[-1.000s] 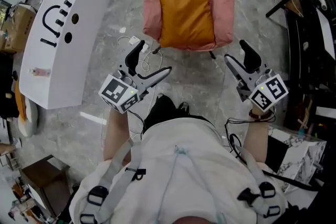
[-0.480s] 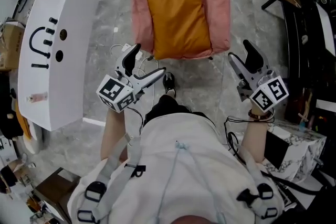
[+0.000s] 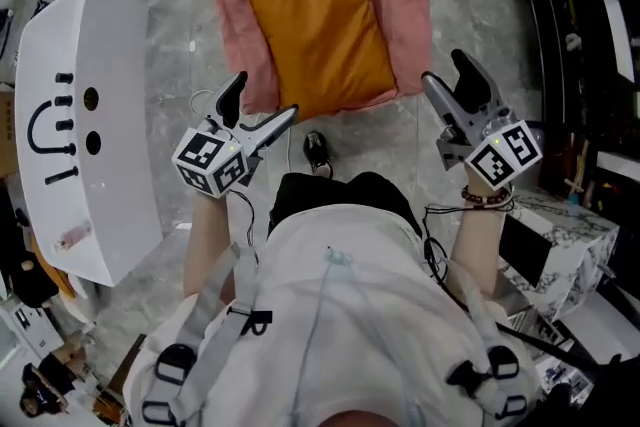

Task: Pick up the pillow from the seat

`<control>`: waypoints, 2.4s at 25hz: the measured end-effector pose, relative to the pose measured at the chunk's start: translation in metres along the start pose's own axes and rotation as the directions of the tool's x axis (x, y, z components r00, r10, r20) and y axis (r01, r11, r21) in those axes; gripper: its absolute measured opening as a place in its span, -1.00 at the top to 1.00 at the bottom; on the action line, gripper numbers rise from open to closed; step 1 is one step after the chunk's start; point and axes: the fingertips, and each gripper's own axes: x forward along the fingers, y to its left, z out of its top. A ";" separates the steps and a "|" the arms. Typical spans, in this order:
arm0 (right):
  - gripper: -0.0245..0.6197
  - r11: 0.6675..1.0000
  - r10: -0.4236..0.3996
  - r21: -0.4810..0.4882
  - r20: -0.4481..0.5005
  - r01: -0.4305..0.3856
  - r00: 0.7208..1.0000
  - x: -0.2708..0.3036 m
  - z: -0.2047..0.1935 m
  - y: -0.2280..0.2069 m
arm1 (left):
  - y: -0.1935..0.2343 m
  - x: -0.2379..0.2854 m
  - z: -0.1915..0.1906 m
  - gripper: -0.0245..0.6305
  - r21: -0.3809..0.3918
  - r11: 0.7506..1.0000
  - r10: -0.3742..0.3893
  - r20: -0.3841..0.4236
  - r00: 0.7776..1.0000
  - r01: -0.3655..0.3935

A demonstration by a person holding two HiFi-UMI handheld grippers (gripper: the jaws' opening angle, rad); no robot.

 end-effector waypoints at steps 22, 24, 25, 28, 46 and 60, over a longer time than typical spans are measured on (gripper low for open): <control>-0.22 0.975 0.126 0.216 -0.333 -0.054 0.934 0.146 -0.191 -0.194 | 0.162 0.169 -0.150 -0.62 -0.251 0.949 0.115 -0.292 0.950 -0.192; -0.23 0.967 0.138 0.252 -0.366 -0.045 0.920 0.160 -0.216 -0.218 | 0.171 0.184 -0.169 -0.63 -0.307 0.931 0.102 -0.305 0.947 -0.199; -0.23 0.960 0.148 0.278 -0.380 -0.040 0.913 0.168 -0.229 -0.228 | 0.175 0.192 -0.182 -0.63 -0.346 0.917 0.087 -0.311 0.946 -0.198; -0.23 0.952 0.166 0.303 -0.428 -0.032 0.888 0.203 -0.266 -0.249 | 0.197 0.213 -0.214 -0.64 -0.388 0.894 0.083 -0.348 0.934 -0.224; -0.33 0.984 0.169 0.107 -0.802 -0.140 0.573 0.284 -0.389 -0.282 | 0.228 0.269 -0.251 -0.72 -0.299 0.894 0.140 -0.518 0.844 -0.332; 0.21 0.995 0.100 0.074 -0.785 -0.067 0.611 0.296 -0.414 -0.284 | 0.252 0.284 -0.281 -0.52 -0.253 0.853 0.301 -0.476 0.826 -0.457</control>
